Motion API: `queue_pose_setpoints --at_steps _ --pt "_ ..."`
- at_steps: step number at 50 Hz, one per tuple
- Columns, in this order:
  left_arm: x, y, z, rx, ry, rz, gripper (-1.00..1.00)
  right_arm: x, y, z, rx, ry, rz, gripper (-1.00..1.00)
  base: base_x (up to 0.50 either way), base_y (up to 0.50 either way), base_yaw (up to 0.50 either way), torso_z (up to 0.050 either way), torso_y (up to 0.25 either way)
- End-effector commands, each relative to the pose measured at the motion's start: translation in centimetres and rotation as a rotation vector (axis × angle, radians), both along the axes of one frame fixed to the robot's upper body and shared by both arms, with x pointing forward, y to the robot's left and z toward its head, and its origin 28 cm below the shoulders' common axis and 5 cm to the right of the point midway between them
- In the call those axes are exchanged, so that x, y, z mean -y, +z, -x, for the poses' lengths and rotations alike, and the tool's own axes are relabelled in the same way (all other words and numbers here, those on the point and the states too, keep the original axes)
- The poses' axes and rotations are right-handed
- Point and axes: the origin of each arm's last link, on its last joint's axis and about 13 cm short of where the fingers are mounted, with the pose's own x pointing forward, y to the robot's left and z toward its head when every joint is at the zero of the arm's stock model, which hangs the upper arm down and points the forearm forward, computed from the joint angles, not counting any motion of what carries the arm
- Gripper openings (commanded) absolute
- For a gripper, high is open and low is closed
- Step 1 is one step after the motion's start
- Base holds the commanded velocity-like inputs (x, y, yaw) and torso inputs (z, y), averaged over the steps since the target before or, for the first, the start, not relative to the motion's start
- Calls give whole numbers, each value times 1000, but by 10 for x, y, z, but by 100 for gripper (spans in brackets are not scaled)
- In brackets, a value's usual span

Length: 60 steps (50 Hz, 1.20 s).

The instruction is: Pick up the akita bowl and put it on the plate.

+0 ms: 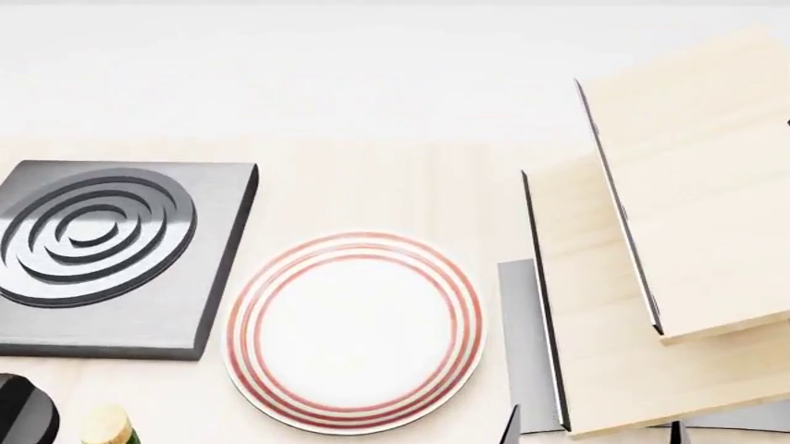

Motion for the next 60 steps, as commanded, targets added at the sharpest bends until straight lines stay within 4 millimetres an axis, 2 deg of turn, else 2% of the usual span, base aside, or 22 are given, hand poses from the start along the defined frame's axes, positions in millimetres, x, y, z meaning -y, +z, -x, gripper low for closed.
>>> queue_pose_setpoints --at_steps 1,2,10,14,17,20,23,27,30,35,48,60 --pt "-27 24 -20 -217 39 42 100 1 1 0 3 -2 -1 100 0 0 0 0 0" --pt "-33 25 -25 -225 96 31 100 1 1 0 4 -3 -1 100 0 0 0 0 0" --pt "-46 28 -35 -318 128 65 100 0 0 -1 0 -2 0 100 0 0 0 0 0" --pt "-51 39 -36 -360 158 64 100 0 -1 -2 -3 -2 2 100 0 0 0 0 0" --pt "-54 43 -37 -444 155 51 100 0 -1 -2 -2 -1 2 100 0 0 0 0 0" --pt "-58 38 -40 -597 202 -17 100 0 -2 -2 -2 1 5 100 0 0 0 0 0" --pt "-60 33 -43 -695 165 43 100 0 -1 -2 -3 3 4 100 0 0 0 0 0" --pt "-60 29 -46 -738 74 114 100 -1 -2 -3 -5 2 5 100 0 0 0 0 0" --pt "-60 26 -45 -796 74 139 100 -1 -3 -3 -7 3 5 100 0 0 0 0 0" --pt "-59 27 -40 -847 45 147 100 -1 -3 -4 -9 1 5 100 0 0 0 0 0" --pt "-62 8 -24 -1084 -65 117 100 0 -6 -7 -20 -7 5 100 0 0 0 0 0" --pt "-62 -3 -18 -1187 -186 215 100 0 -8 -9 -28 -8 4 100 0 0 0 0 0"
